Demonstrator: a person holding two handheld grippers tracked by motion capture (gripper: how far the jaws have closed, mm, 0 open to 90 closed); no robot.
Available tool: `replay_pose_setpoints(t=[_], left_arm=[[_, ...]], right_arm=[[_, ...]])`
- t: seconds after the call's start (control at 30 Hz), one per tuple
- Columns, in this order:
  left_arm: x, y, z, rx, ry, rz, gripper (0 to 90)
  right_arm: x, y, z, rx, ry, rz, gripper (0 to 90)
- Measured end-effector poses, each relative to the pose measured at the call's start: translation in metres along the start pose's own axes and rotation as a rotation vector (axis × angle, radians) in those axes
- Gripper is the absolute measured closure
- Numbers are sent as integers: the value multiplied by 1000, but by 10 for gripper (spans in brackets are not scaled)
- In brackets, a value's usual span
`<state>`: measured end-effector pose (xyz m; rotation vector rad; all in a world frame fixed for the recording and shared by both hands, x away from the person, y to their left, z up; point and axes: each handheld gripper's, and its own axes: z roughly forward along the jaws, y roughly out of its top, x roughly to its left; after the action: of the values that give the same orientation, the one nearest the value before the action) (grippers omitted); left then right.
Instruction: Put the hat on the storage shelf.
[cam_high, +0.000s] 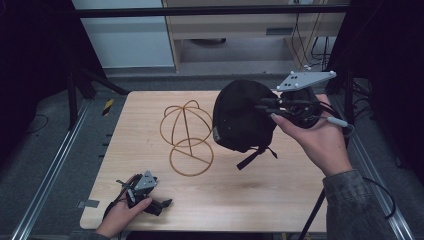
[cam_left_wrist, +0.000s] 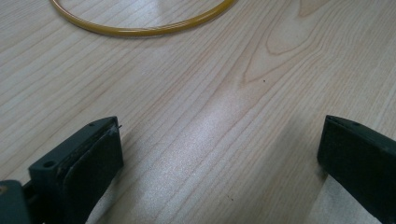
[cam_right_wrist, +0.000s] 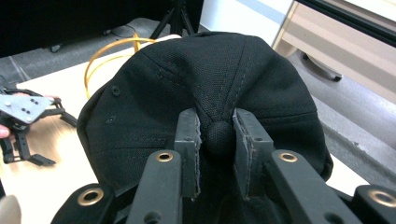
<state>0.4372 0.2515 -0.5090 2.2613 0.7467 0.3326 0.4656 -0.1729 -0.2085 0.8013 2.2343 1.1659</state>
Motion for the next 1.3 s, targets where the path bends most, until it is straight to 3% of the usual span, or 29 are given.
replay_pose_setpoints(t=[0.77,1.3], left_arm=[[0,0,0,-1,2,1,0],[0,0,0,-1,3,1,0]], right_arm=[[27,44,20,-29,41,-77,732],[37,63,51,-19,71,-86,732]])
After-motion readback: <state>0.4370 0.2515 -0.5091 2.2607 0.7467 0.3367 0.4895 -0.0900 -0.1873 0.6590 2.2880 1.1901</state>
